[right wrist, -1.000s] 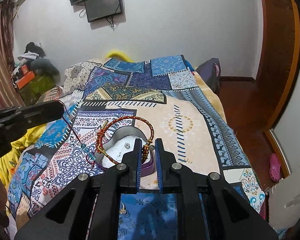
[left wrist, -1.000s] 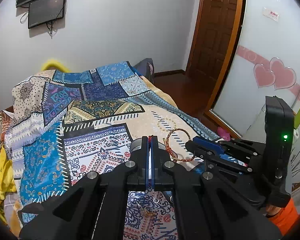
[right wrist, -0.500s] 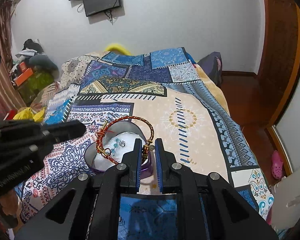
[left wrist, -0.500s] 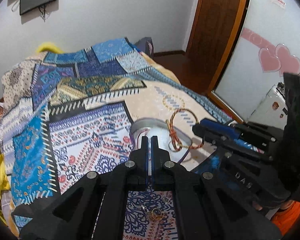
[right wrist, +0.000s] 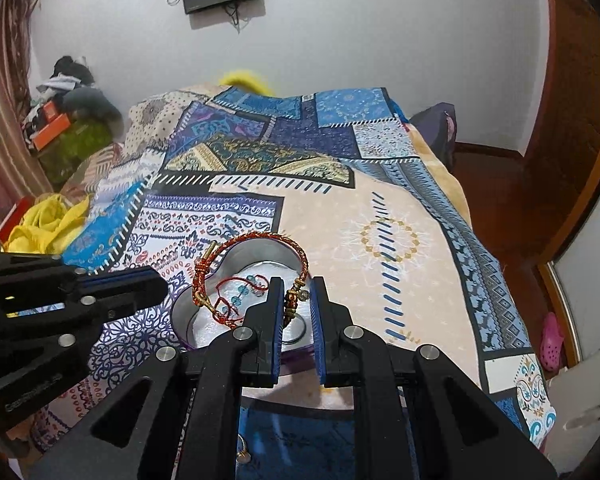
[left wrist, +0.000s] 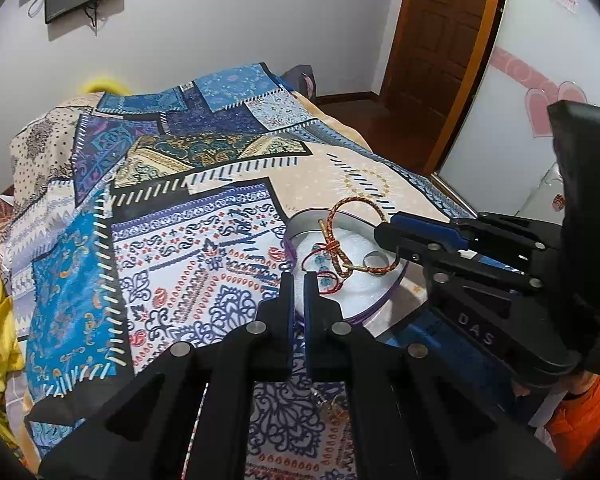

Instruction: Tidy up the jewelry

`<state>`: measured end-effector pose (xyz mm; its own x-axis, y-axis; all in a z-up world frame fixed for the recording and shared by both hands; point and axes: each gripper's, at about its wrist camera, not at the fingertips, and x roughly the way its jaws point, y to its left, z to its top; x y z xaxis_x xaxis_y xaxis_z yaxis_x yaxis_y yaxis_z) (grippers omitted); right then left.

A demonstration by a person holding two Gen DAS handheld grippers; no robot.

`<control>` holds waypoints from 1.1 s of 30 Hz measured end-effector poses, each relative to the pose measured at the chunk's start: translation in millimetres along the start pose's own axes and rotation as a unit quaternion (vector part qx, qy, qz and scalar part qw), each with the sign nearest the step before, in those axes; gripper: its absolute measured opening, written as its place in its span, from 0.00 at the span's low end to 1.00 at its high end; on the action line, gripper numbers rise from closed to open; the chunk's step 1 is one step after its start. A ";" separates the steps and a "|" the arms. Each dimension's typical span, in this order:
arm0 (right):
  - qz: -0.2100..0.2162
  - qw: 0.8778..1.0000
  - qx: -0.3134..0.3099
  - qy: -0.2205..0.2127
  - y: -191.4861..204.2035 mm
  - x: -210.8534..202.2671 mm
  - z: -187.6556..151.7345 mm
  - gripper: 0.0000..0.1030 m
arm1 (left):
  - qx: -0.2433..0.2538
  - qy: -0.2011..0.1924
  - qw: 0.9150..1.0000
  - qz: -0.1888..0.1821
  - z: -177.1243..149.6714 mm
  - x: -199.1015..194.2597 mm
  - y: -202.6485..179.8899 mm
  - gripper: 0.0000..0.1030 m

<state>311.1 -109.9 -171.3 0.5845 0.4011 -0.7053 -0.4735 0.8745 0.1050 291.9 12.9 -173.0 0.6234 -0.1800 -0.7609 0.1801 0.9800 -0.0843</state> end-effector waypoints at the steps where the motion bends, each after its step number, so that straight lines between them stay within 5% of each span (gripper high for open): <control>1: 0.000 1.000 0.000 0.000 0.0 0.0 0.0 0.11 | 0.000 -0.002 1.000 0.003 -0.8 -1.8 0.9 0.04; 9: 0.002 1.000 -0.013 0.017 7.7 7.7 -0.6 0.12 | -0.010 -0.005 1.000 0.009 -5.2 -6.3 8.4 0.18; 20: 0.009 0.999 -0.025 0.030 16.0 2.1 -2.1 0.13 | -0.016 -0.012 1.000 0.013 -10.1 -20.4 11.1 0.20; 29: 0.019 1.000 -0.021 0.008 20.3 -31.5 0.2 0.23 | -0.011 -0.030 0.999 0.015 -12.1 -48.5 2.1 0.20; 33: 0.017 1.000 -0.022 -0.010 21.1 -50.8 1.9 0.23 | -0.010 -0.042 0.999 0.021 -14.5 -62.4 -1.9 0.32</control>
<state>272.7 -111.3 -132.0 0.5808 0.4358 -0.6876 -0.5217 0.8476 0.0965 241.6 23.5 -134.6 0.6920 -0.1447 -0.7072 0.1383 0.9881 -0.0669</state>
